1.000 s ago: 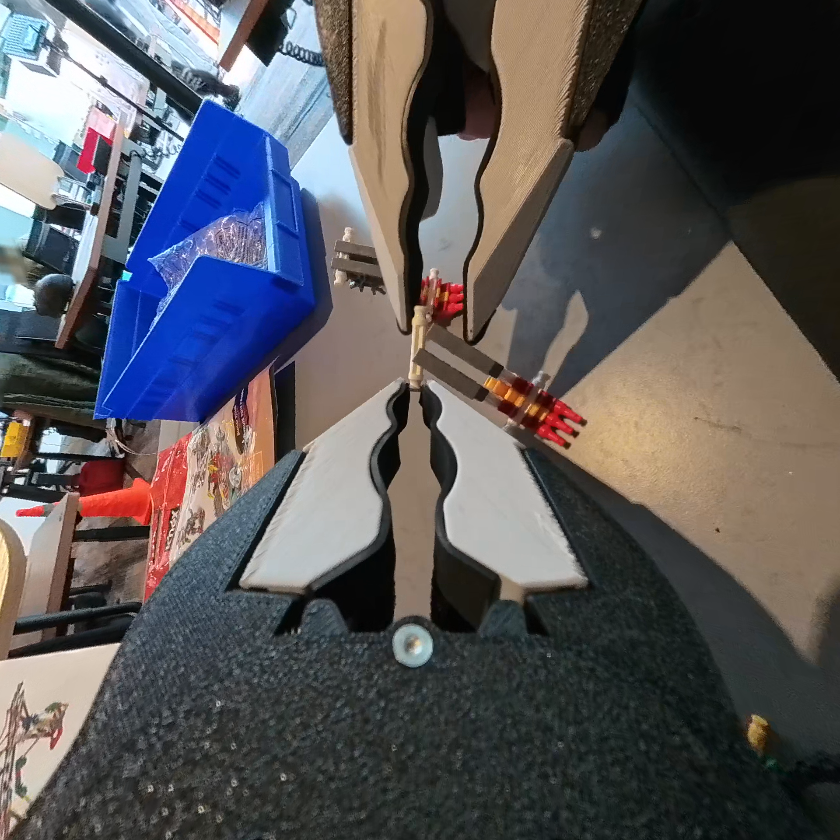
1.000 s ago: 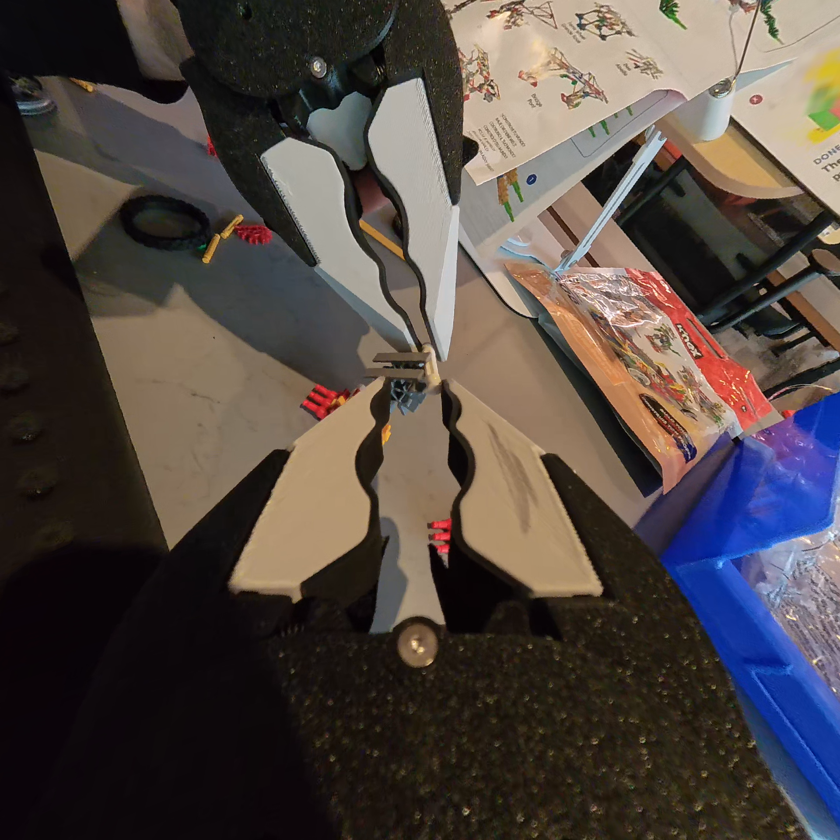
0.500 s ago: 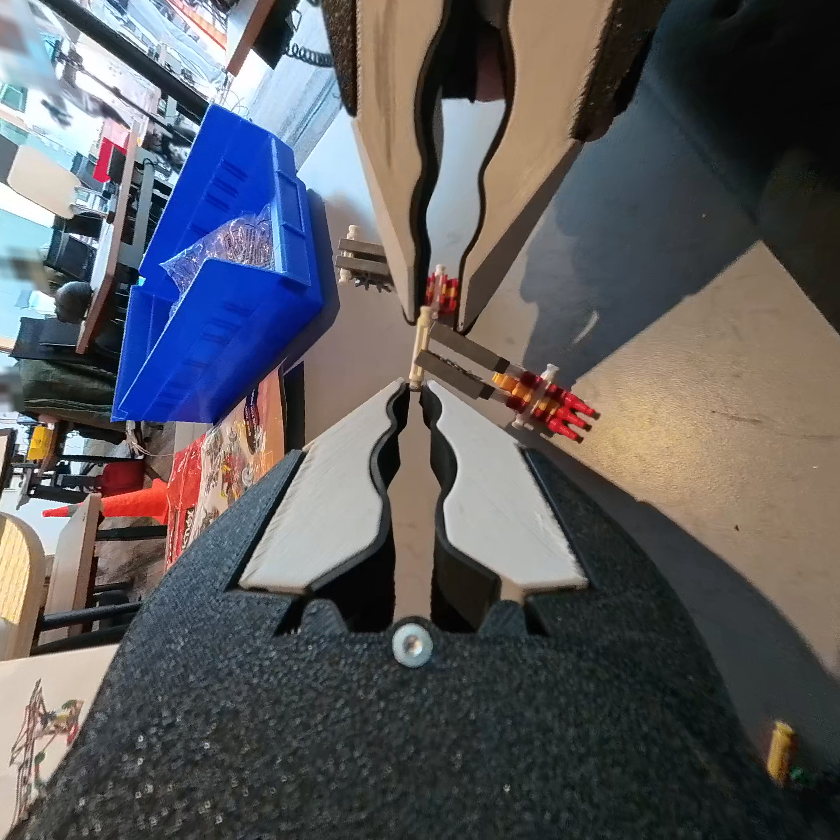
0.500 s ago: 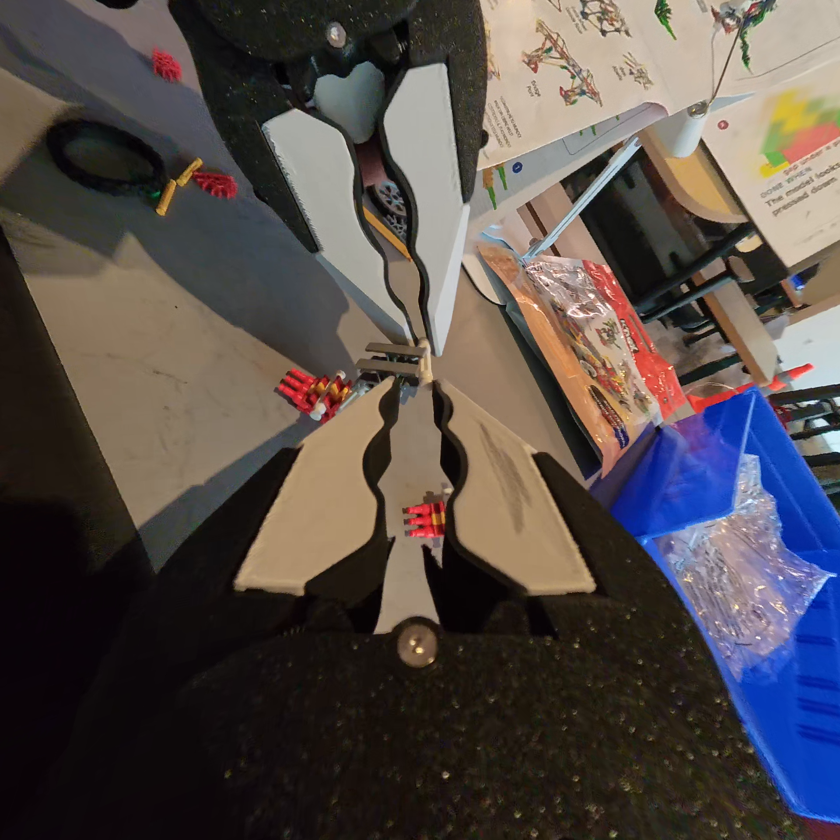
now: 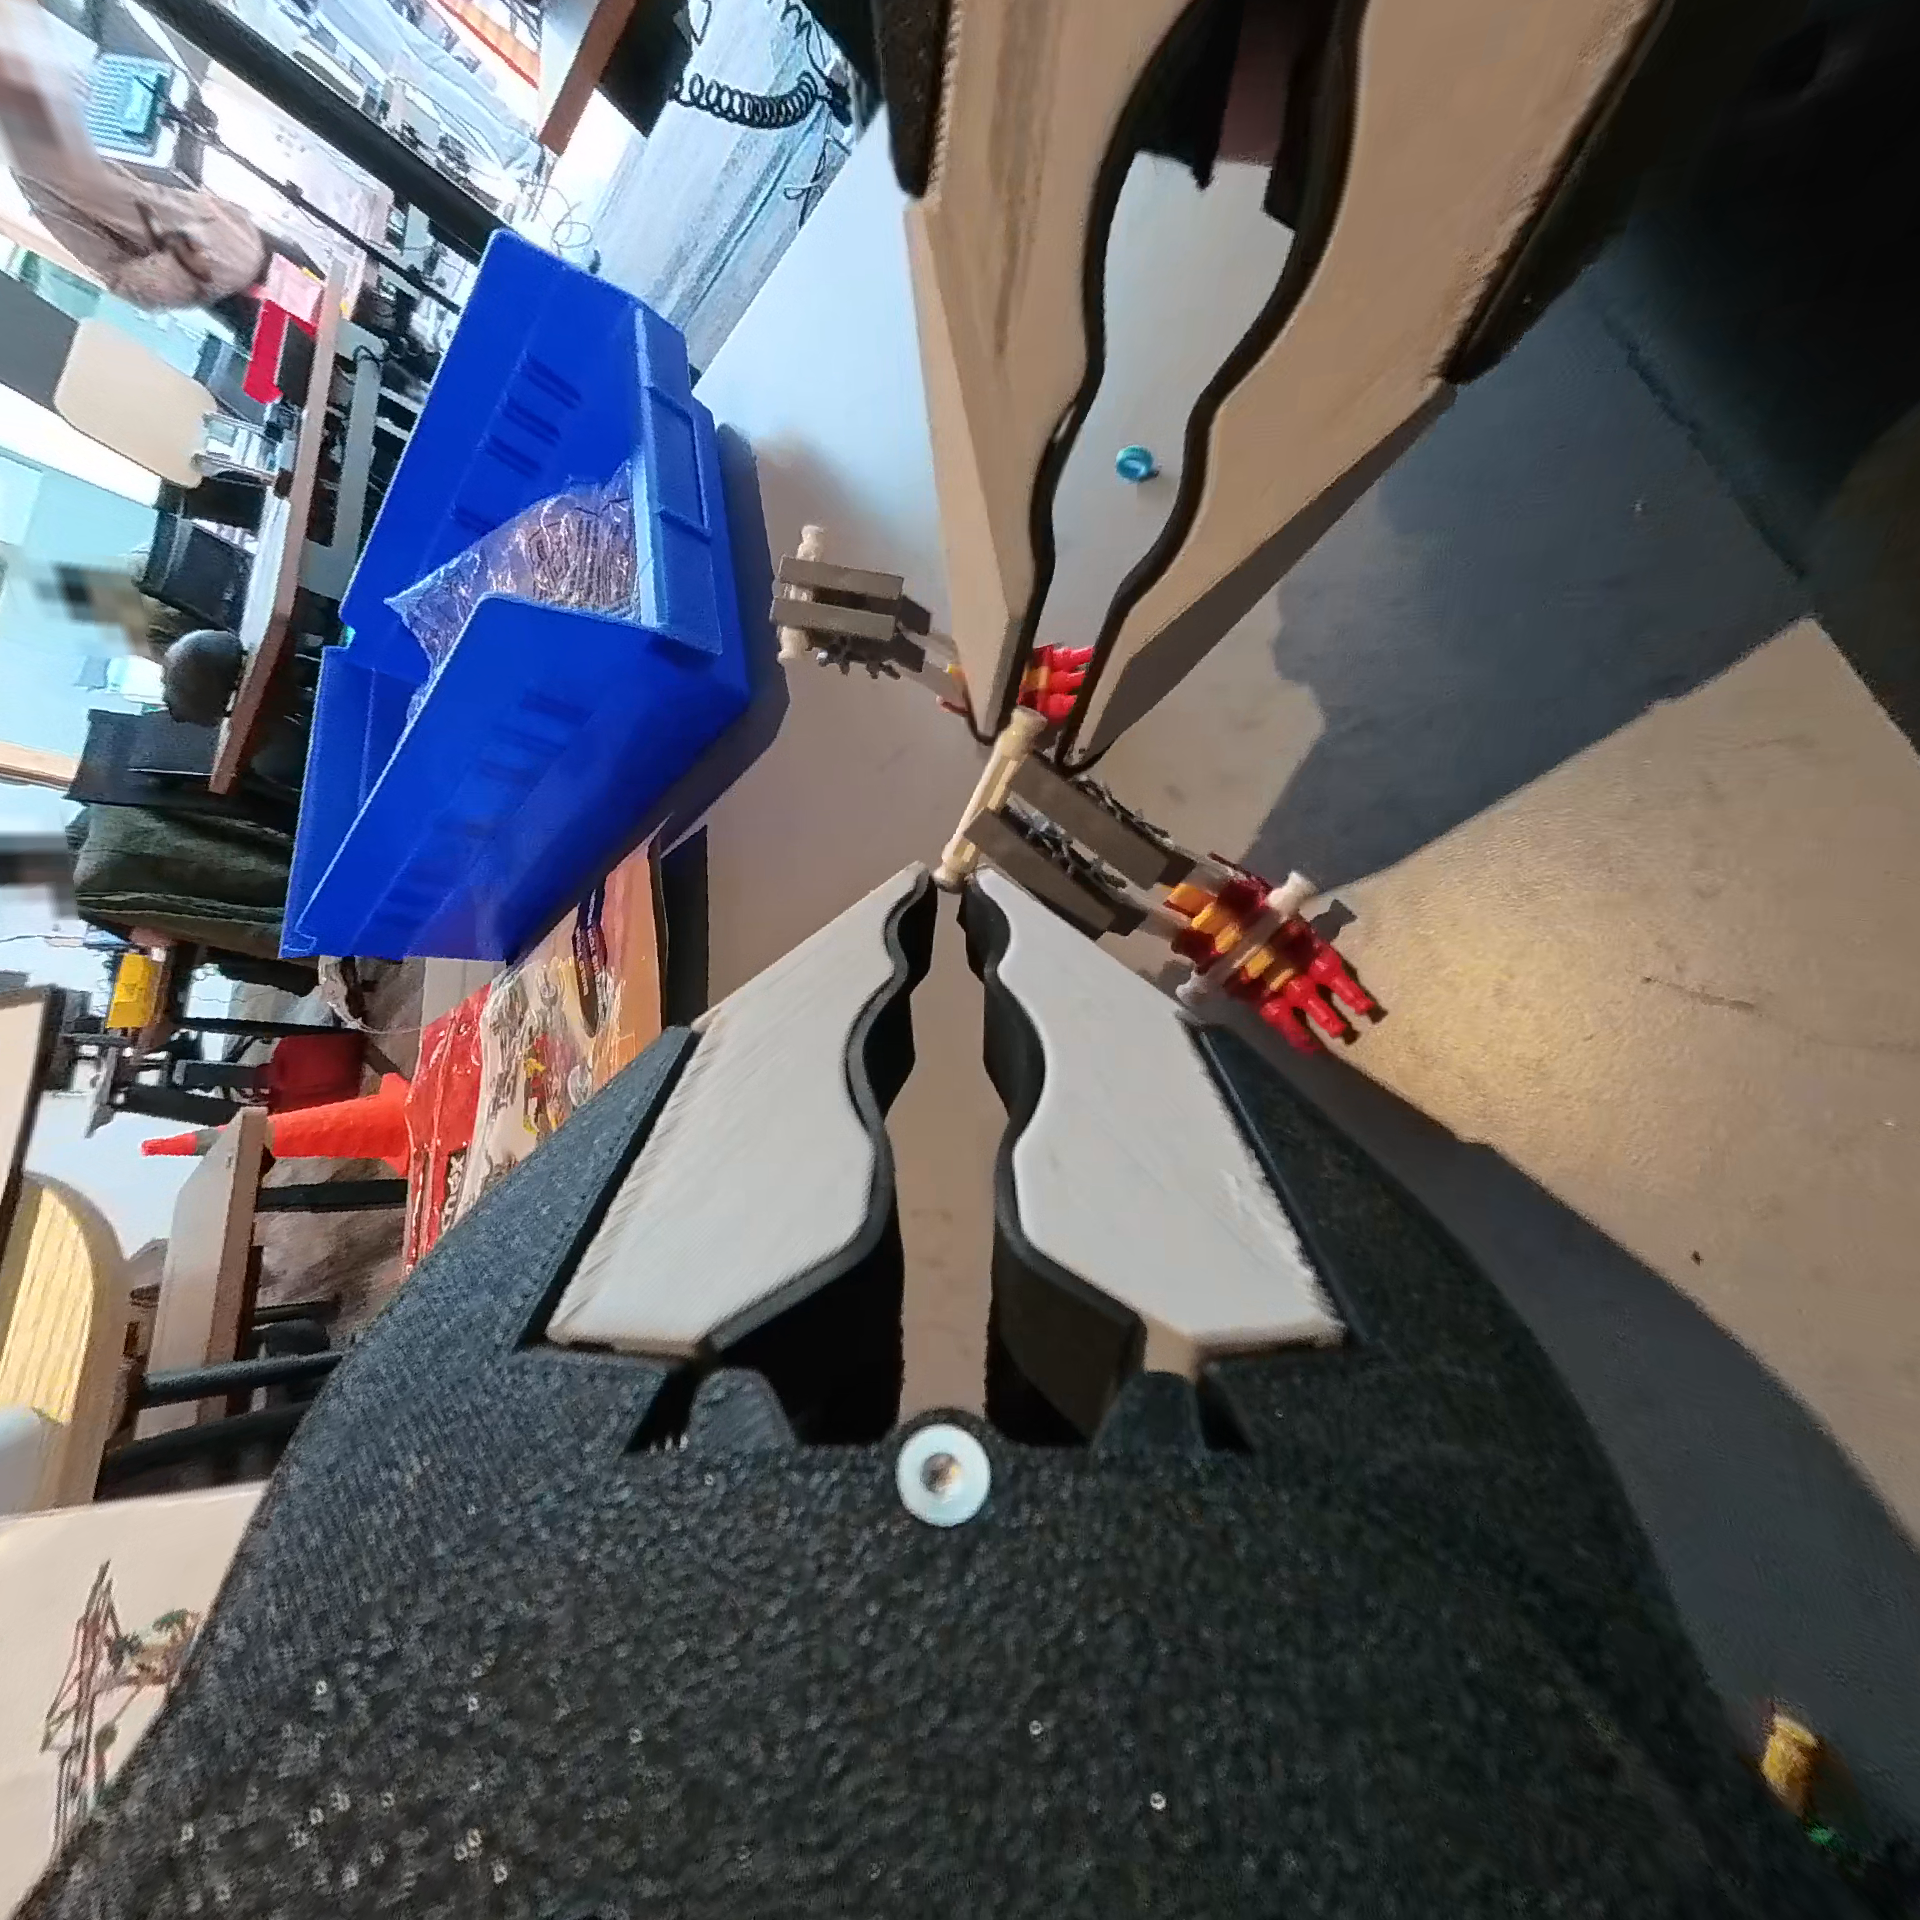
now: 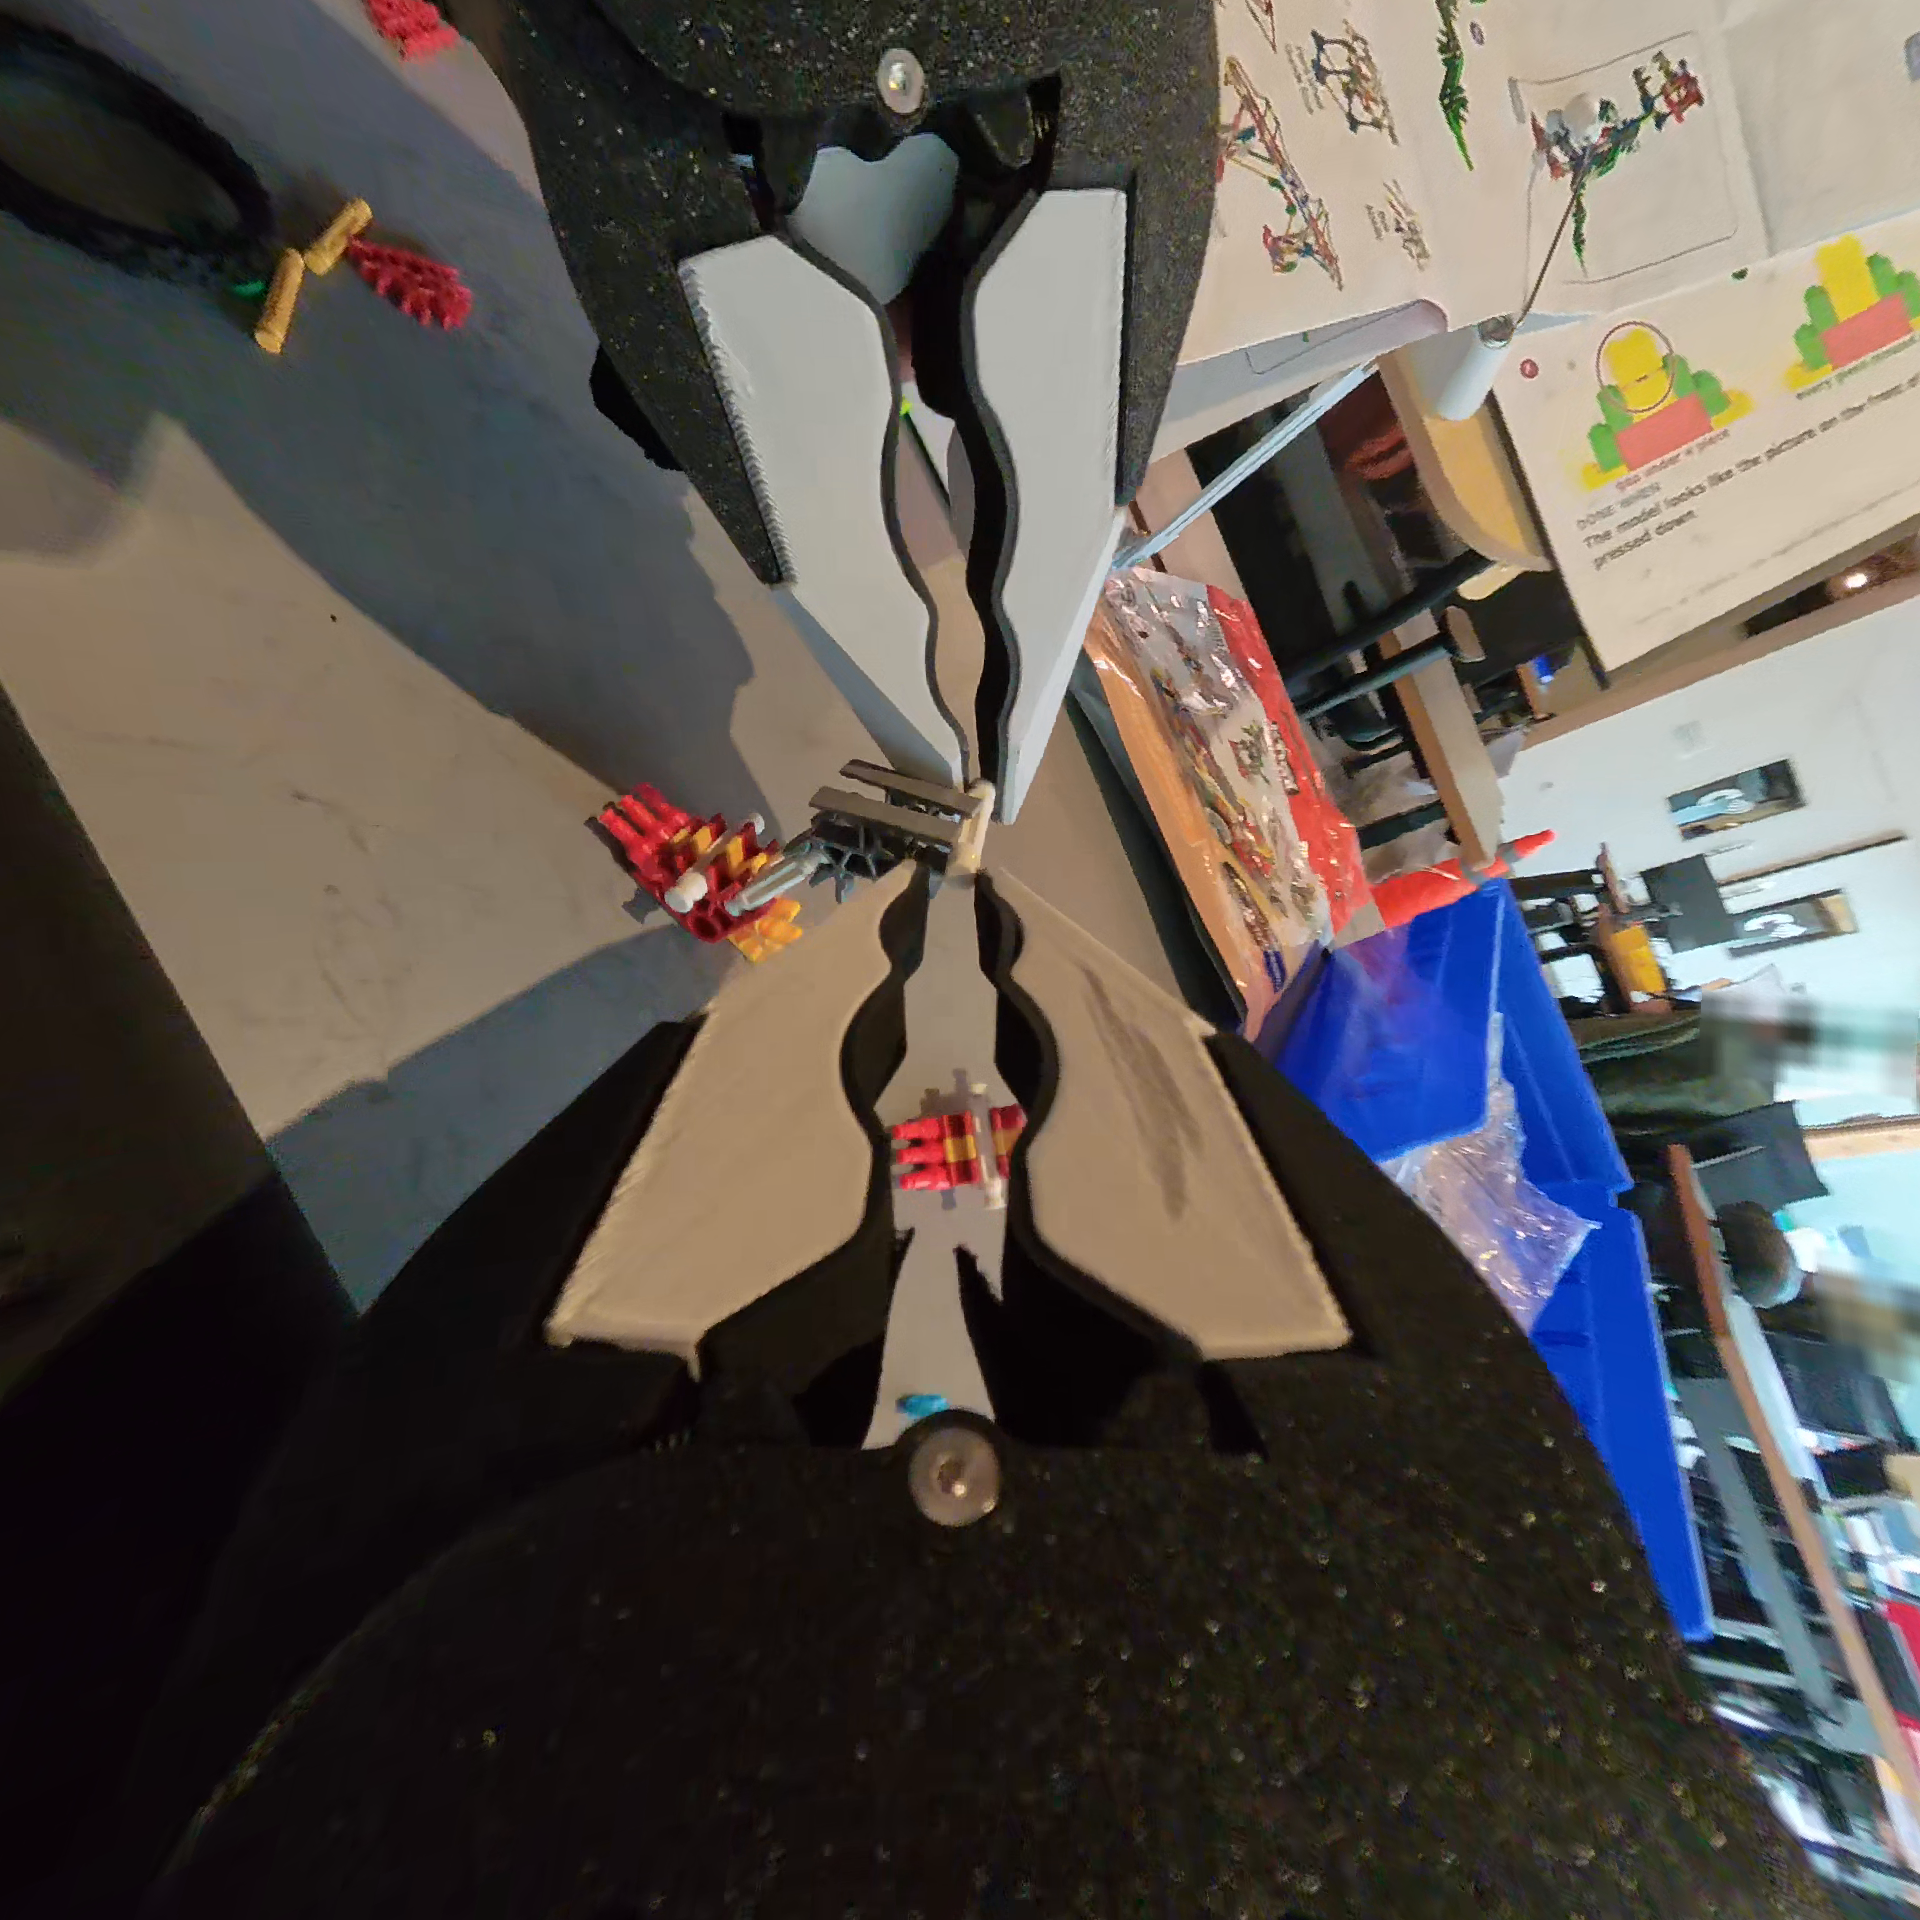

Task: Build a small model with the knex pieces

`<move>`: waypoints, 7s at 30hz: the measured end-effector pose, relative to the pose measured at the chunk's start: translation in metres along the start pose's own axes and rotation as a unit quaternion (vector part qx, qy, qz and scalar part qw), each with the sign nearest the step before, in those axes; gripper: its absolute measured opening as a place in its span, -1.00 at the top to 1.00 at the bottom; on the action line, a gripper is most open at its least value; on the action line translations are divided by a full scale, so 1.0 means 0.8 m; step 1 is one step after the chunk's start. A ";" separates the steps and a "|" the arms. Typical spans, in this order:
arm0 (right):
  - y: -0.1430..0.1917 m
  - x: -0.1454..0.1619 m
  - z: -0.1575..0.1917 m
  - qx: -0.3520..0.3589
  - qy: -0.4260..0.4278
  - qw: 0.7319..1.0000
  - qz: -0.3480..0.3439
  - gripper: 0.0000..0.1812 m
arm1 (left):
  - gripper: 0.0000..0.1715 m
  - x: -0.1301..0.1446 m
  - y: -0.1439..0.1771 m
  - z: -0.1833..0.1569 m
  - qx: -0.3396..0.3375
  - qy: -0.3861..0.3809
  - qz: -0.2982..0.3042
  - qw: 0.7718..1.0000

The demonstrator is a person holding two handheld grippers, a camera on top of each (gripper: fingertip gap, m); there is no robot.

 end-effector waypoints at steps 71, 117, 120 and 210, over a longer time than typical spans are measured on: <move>0.019 -0.017 0.024 -0.059 0.064 0.994 0.064 0.94 | 0.75 0.002 0.013 -0.079 0.119 0.236 0.087 0.960; 0.069 0.101 0.017 -0.165 -0.203 0.956 0.133 0.70 | 0.56 0.020 0.019 -0.075 0.078 0.347 0.073 0.932; 0.058 0.108 0.022 -0.169 -0.226 0.950 0.135 0.71 | 0.54 0.021 0.019 -0.074 0.077 0.348 0.073 0.931; 0.026 0.005 0.043 -0.168 -0.525 0.834 0.029 0.95 | 0.75 -0.022 0.003 -0.071 -0.029 0.158 0.054 0.986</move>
Point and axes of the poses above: each gripper's, where its closed fingertips meet, y back along the fingers, x out of its underside, z = x × y across the jaws, the point moved 1 cm from there along y, back along the fingers, and after that the axes turned 7 degrees about -z, right-handed, at the moved point
